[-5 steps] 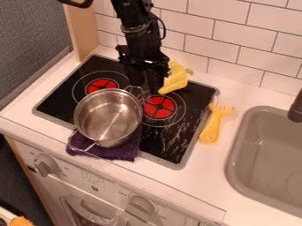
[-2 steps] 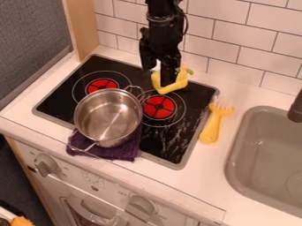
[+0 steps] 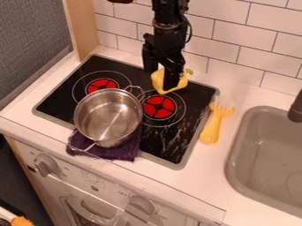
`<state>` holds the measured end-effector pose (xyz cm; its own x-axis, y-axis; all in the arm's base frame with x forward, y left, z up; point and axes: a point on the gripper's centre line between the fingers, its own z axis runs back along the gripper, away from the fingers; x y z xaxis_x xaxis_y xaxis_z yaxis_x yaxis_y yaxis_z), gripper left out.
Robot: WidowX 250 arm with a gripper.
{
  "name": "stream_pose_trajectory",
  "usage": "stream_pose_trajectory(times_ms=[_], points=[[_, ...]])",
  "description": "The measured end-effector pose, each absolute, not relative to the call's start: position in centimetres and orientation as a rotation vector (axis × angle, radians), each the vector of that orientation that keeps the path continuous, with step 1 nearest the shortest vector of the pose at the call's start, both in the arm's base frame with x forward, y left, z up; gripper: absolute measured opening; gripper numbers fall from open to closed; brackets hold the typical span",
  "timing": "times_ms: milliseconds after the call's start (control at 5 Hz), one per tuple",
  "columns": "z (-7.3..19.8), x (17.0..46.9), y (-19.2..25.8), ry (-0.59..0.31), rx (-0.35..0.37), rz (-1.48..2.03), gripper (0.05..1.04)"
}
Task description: Moved the yellow pepper on the bottom left of the burner
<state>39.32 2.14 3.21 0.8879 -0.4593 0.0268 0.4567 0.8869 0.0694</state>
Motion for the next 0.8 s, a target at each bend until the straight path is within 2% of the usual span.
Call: stream_pose_trajectory(times_ms=[200, 600, 800], points=[[3.1, 39.2, 1.9, -0.038, 0.046, -0.457, 0.739], [3.0, 38.2, 1.7, -0.031, -0.008, -0.414, 0.737], [5.9, 37.0, 5.9, -0.082, -0.029, -0.241, 0.736]])
